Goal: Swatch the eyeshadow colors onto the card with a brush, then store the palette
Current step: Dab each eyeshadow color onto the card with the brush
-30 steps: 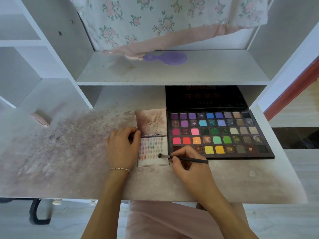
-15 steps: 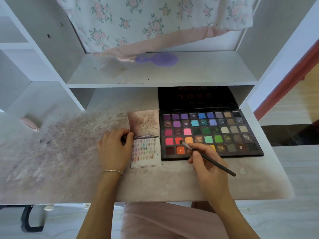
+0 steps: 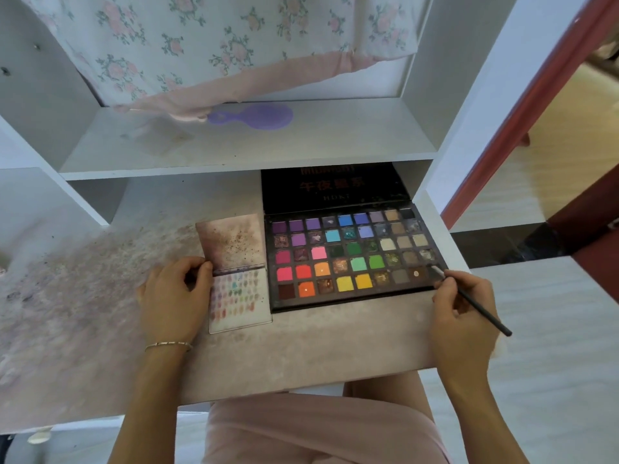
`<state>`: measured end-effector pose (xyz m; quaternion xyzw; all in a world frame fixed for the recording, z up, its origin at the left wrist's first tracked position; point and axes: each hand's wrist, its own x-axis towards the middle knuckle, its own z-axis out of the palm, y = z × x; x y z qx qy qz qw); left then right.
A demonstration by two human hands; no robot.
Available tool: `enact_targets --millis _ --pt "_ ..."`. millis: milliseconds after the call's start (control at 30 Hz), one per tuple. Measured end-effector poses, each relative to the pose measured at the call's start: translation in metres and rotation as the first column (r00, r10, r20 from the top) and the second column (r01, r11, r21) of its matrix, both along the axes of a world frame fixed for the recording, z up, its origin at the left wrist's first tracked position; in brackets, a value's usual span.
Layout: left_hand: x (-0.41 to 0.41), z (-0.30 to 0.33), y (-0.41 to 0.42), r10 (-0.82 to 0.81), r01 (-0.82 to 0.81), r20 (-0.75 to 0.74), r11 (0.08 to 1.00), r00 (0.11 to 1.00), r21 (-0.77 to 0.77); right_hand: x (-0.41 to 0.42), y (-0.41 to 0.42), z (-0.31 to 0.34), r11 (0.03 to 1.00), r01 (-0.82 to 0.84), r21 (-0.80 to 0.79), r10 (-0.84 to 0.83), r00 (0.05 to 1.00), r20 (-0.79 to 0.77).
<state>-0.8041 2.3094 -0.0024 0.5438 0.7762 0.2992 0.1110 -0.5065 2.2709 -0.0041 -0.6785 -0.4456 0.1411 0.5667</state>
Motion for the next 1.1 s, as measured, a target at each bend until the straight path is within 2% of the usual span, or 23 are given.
enact_targets --millis 133,367,733,1033,1100 --pt "-0.001 0.001 0.0 -0.016 0.016 0.002 1.0 1.0 0.005 0.008 0.002 -0.001 0.997 0.077 -0.027 -0.077 0.997 0.0" --pt "0.0 0.001 0.0 -0.017 0.017 0.004 1.0 1.0 0.002 0.007 0.005 -0.005 0.993 0.049 -0.106 -0.047 0.999 0.025" --pt "0.001 0.002 -0.001 -0.013 0.013 0.012 1.0 1.0 0.001 0.005 0.003 -0.003 0.995 0.058 -0.08 -0.057 0.998 0.012" --pt "0.0 0.004 -0.002 -0.02 0.02 0.019 1.0 1.0 -0.001 -0.011 0.004 0.001 0.976 -0.213 -0.038 0.212 0.976 -0.044" --pt "0.0 0.004 -0.002 -0.02 0.02 0.02 1.0 1.0 0.002 -0.021 0.003 0.003 0.954 -0.299 -0.033 0.295 0.95 -0.1"
